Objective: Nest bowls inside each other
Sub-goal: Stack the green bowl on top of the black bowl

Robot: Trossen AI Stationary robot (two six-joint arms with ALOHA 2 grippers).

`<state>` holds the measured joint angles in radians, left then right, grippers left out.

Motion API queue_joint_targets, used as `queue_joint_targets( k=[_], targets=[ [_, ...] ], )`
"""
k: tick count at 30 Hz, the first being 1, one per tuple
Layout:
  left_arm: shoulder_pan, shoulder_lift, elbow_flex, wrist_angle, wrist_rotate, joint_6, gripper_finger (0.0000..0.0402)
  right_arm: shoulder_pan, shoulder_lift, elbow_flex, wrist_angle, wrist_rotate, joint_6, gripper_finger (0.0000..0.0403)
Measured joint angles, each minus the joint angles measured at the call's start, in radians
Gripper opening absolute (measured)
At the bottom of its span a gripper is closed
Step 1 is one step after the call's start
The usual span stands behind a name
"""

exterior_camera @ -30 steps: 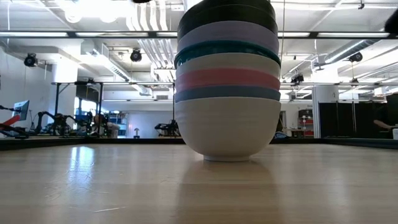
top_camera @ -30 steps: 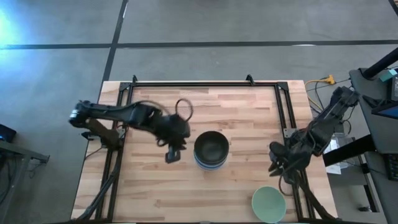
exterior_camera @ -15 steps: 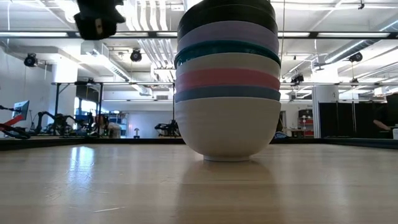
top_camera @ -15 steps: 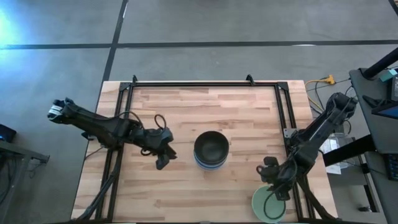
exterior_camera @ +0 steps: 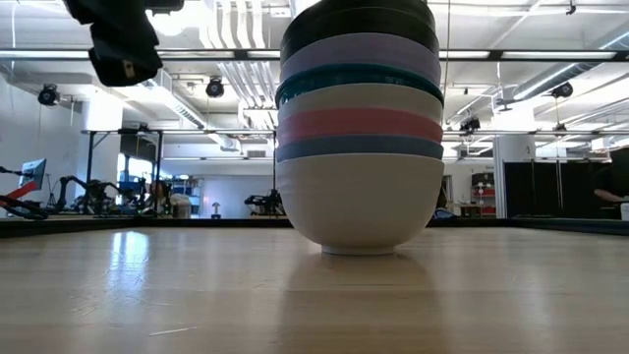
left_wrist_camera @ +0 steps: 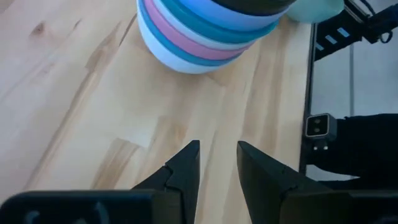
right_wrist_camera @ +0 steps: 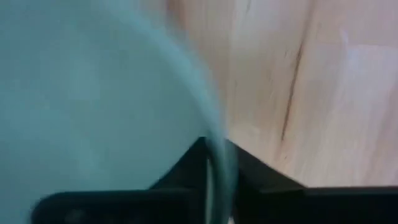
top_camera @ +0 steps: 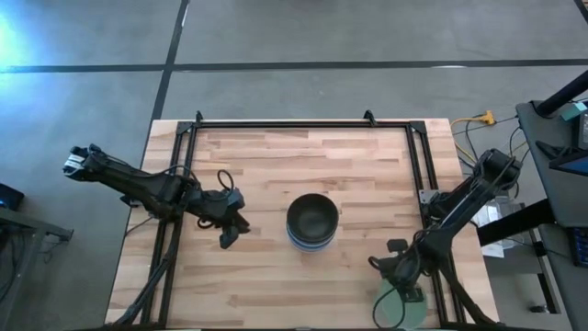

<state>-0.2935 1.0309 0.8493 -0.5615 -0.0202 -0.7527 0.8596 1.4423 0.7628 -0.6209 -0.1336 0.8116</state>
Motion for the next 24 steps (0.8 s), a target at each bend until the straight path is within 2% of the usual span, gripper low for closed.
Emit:
queue_joint_targets(
  k=[2, 6, 11, 14, 17, 22, 24],
  targets=[
    [0.000, 0.000, -0.001, 0.005, -0.015, 0.025, 0.0090, -0.013, -0.033, 0.000, -0.002, -0.013, 0.001, 0.0019],
    [0.001, 0.002, -0.001, 0.006, -0.043, 0.030, 0.0090, -0.079, -0.150, 0.013, -0.031, -0.007, 0.015, 0.0011],
    [0.001, 0.003, -0.001, 0.045, -0.060, 0.033, 0.0090, -0.240, -0.349, 0.037, -0.018, 0.003, -0.008, 0.0010],
    [0.001, 0.006, -0.002, 0.052, -0.091, 0.036, 0.0090, -0.364, -0.461, 0.037, 0.076, 0.004, -0.009, 0.0010],
    [0.006, 0.013, -0.003, 0.071, -0.110, 0.036, 0.0090, -0.489, -0.547, 0.029, 0.250, 0.006, -0.010, 0.0010],
    [0.006, 0.018, -0.005, 0.090, -0.144, 0.055, 0.0090, -0.697, -0.554, 0.031, 0.491, -0.002, 0.014, 0.0009],
    [0.008, 0.018, -0.005, 0.104, -0.146, 0.079, 0.0090, -0.779, -0.505, 0.067, 0.498, -0.042, 0.038, 0.0009]
  ],
)
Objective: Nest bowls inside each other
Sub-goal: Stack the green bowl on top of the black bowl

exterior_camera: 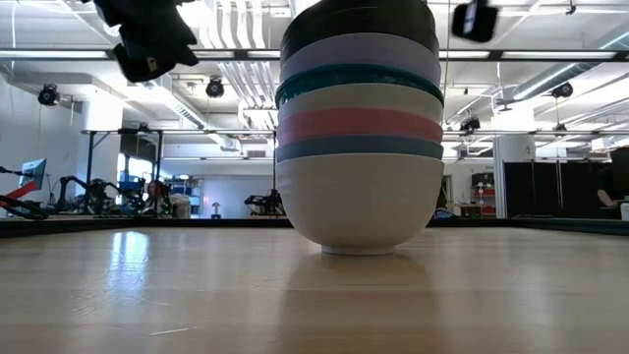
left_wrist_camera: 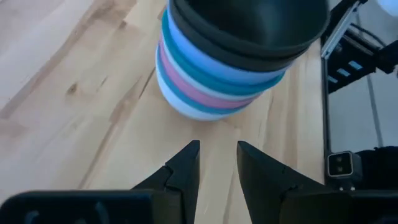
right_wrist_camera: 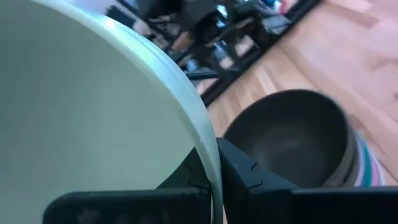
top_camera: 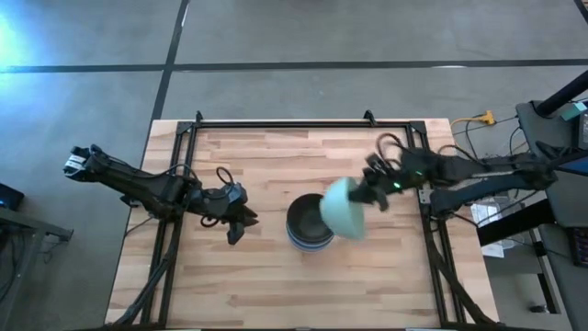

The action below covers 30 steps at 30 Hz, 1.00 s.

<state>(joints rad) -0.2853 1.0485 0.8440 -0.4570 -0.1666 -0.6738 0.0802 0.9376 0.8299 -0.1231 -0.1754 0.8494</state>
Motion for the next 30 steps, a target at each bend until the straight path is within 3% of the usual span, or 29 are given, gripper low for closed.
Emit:
queue_joint_targets(
  k=[5, 8, 12, 18, 30],
  targets=[
    [0.008, 0.000, 0.000, 0.035, 0.000, 0.009, 0.0090, -0.122, 0.212, 0.179, -0.100, -0.251, -0.016, 0.0009],
    [0.010, 0.000, 0.000, 0.030, 0.000, 0.024, 0.0090, -0.140, 0.353, 0.340, -0.282, -0.333, -0.079, 0.0009],
    [0.010, 0.000, 0.000, 0.030, 0.000, 0.033, 0.0090, -0.140, 0.530, 0.583, -0.634, -0.323, -0.244, 0.0009],
    [0.010, 0.000, 0.000, 0.030, 0.000, 0.028, 0.0090, -0.140, 0.710, 0.876, -1.068, -0.163, -0.452, 0.0009],
    [0.010, 0.009, 0.000, 0.029, 0.000, 0.034, 0.0090, -0.126, 0.908, 1.130, -1.281, -0.134, -0.594, 0.0009]
  ],
)
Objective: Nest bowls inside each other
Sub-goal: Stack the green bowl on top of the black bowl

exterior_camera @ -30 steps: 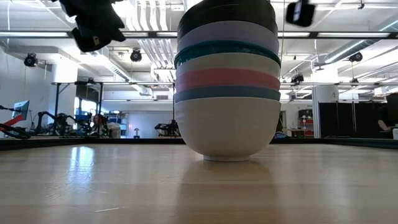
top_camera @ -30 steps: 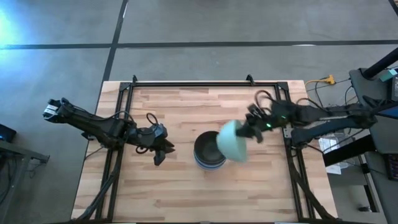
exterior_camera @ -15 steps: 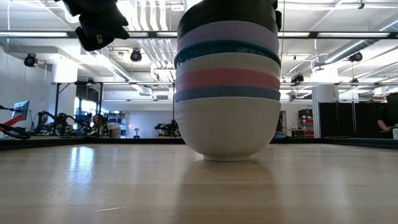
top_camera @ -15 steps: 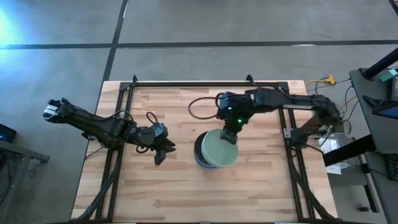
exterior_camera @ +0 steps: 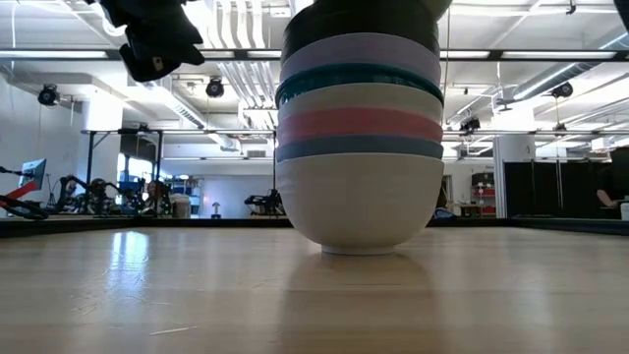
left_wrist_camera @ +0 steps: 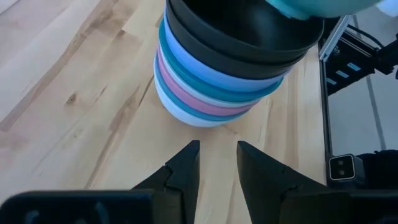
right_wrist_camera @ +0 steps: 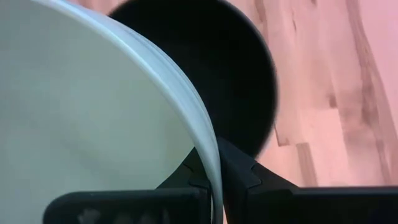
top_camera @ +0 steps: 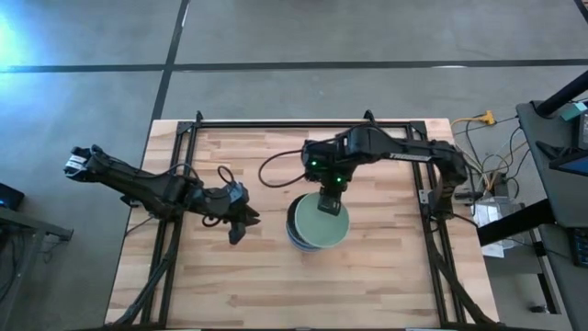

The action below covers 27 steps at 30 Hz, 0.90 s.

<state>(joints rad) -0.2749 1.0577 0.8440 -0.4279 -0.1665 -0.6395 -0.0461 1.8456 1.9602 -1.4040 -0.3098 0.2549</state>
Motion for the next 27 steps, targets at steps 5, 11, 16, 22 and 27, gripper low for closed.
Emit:
queue_joint_targets(
  k=[5, 11, 16, 22, 27],
  targets=[
    [0.000, 0.003, 0.000, -0.001, 0.000, 0.001, 0.0090, 0.006, 0.030, 0.060, 0.002, 0.017, -0.017, 0.0009],
    [0.000, 0.002, -0.001, -0.008, 0.001, 0.015, 0.0090, 0.004, 0.043, 0.074, -0.007, 0.051, -0.031, 0.0009],
    [0.000, 0.002, -0.010, -0.008, 0.001, 0.024, 0.0090, 0.006, 0.095, 0.071, -0.012, 0.049, -0.046, 0.0009],
    [-0.001, 0.002, -0.018, -0.006, 0.009, 0.013, 0.0090, 0.011, 0.153, 0.078, -0.030, 0.079, -0.054, 0.0011],
    [-0.002, 0.002, -0.018, 0.001, 0.010, -0.009, 0.0090, 0.012, 0.157, 0.080, -0.036, 0.095, -0.077, 0.0018]
  ],
)
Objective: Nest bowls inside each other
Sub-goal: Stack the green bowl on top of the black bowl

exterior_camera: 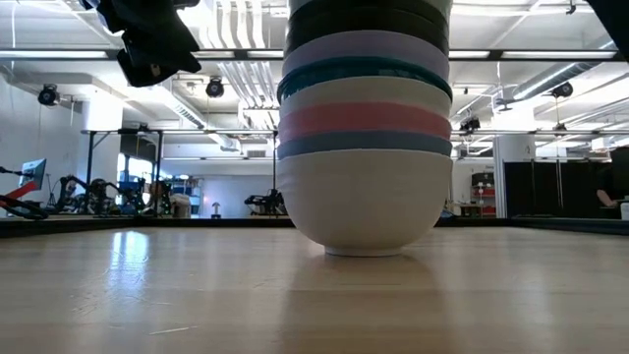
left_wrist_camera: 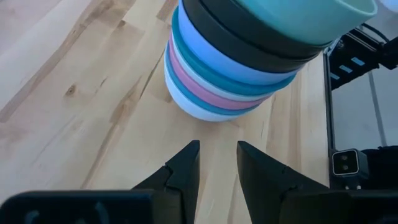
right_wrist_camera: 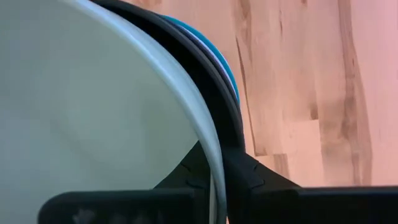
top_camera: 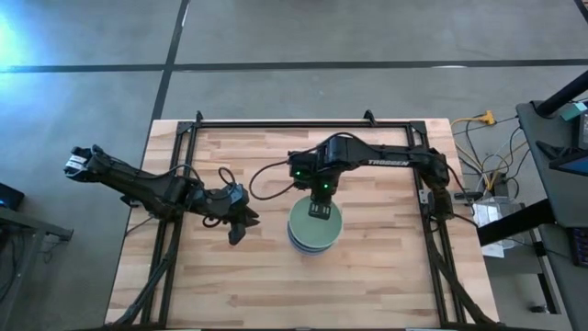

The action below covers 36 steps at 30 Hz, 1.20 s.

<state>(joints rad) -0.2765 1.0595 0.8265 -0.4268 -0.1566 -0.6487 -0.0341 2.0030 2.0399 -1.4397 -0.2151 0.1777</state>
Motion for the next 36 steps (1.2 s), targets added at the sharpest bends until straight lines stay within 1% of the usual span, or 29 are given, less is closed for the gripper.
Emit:
queue_joint_targets(
  k=[8, 11, 14, 21, 25, 29, 33, 36],
  targets=[
    [0.000, 0.000, 0.000, 0.000, 0.000, 0.000, 0.0090, -0.001, -0.032, 0.003, 0.003, 0.013, -0.007, 0.0024],
    [0.000, 0.000, -0.002, 0.000, 0.000, 0.000, 0.0090, -0.001, -0.038, 0.006, -0.001, 0.006, -0.007, 0.0034],
    [0.000, 0.000, -0.002, 0.000, 0.000, 0.001, 0.0090, 0.001, -0.038, 0.010, 0.001, 0.000, -0.006, 0.0057],
    [0.000, 0.000, -0.003, 0.000, 0.000, 0.001, 0.0090, 0.004, -0.044, 0.014, 0.007, 0.005, 0.007, 0.0131],
    [0.000, 0.000, -0.009, 0.000, 0.000, 0.000, 0.0090, 0.005, -0.050, 0.055, 0.007, 0.051, 0.025, 0.0155],
    [0.000, 0.000, -0.014, 0.001, 0.000, -0.001, 0.0090, 0.006, -0.051, 0.113, 0.008, 0.087, 0.023, 0.0162],
    [0.000, 0.000, -0.015, 0.002, 0.001, -0.001, 0.0090, 0.011, -0.065, 0.149, 0.025, 0.086, 0.017, 0.0154],
    [0.000, 0.000, -0.015, 0.007, 0.001, 0.000, 0.0090, 0.030, -0.099, 0.124, 0.142, 0.090, 0.010, 0.0134]
  ],
)
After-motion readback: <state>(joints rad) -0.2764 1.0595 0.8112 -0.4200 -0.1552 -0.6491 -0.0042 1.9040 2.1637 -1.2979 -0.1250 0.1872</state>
